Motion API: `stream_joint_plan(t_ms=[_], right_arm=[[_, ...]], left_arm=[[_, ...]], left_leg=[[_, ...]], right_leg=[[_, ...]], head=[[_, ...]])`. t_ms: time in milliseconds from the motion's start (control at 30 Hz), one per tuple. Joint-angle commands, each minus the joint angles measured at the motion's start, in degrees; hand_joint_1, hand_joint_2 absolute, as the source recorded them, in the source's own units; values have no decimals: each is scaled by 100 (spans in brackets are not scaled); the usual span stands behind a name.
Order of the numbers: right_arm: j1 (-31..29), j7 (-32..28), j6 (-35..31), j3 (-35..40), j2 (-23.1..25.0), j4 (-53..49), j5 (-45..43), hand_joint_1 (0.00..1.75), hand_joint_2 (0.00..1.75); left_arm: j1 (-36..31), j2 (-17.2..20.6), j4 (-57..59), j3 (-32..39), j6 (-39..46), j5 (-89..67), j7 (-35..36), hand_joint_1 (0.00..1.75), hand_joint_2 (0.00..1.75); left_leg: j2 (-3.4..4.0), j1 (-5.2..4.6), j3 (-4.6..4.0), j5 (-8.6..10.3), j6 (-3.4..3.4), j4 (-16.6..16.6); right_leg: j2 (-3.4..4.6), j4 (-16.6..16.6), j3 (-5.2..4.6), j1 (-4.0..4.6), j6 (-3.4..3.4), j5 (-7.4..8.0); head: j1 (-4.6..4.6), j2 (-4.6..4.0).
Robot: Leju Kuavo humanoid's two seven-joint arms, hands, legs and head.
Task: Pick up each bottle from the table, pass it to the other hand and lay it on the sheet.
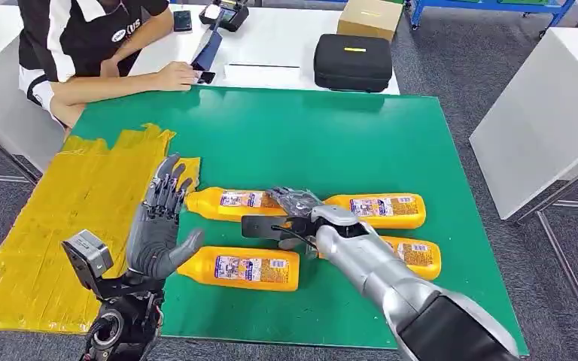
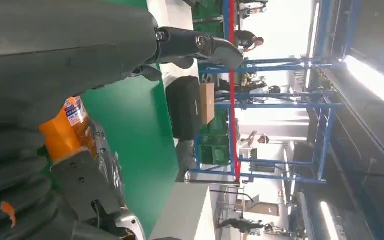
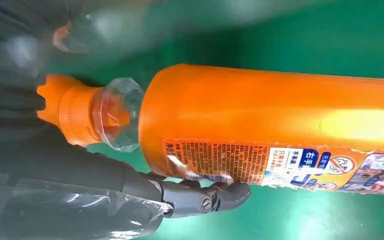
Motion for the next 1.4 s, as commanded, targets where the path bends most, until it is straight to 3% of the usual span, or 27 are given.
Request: stream_joint_plan(t_ms=[33,133,200,367,567,667,700,733,800,833,1400], right_arm=[[50,83,-79,287,63,311,96,141,175],[60,106,-107,329,68,323,153,164,175],[65,109,-115,332,71,322,158,169,175],[89,204,-205,424,60,334,290,161,175],[113,276,-266,509,46,340,414,164,175],[129,331,-248,524,53,351,488,152,175],[131,354,-228,531,53,357,514,138,175],[140,371,-223,533,54,362,526,75,175],[155,390,-221,519,57,366,522,9,175],[160,405,-204,511,58,366,528,0,175],[297,656,8,407,66,426,552,0,175]], left_arm=[[-133,126,245,-65,4,-7,9,0,175],[-121,140,183,-47,11,-8,-12,0,175],[-126,144,174,-42,11,-8,-12,0,175],[-101,145,146,-29,20,-12,-32,0,175],[-100,132,143,-15,31,-12,-60,0,175],[-115,104,141,16,29,-12,-59,0,175],[-118,88,141,31,29,-12,-59,0,175],[-128,75,141,40,28,-12,-59,0,175],[-146,70,158,45,25,-14,-57,0,175],[-152,70,173,48,18,-17,-52,0,175],[-267,58,340,7,-92,-3,-33,0,175]], left_leg=[[-11,3,32,-13,2,-4],[-12,5,31,-13,2,-2],[-12,4,39,-16,2,-2],[-9,4,36,-9,0,-5],[-8,3,40,-8,0,-4],[-11,5,44,-8,0,-5],[-16,5,56,-14,1,-4],[-12,3,49,-9,0,-6],[-15,6,56,-12,1,-4],[-11,5,52,-9,0,-5],[-16,4,48,-13,1,-2]], right_leg=[[-5,-3,33,6,-32,-14],[-6,-4,33,8,-32,-14],[-4,-2,39,8,-37,-17],[-4,-6,32,6,-26,-9],[-4,-5,33,5,-23,-8],[-6,-7,37,7,-28,-8],[-8,-5,49,8,-42,-15],[-7,-6,41,5,-29,-10],[-9,-6,47,9,-38,-13],[-6,-7,42,7,-31,-9],[-8,-3,41,7,-36,-12]], head=[[0,0],[0,0],[0,0],[0,0],[0,0],[0,0],[2,0],[0,0],[0,0],[2,0],[0,0]])
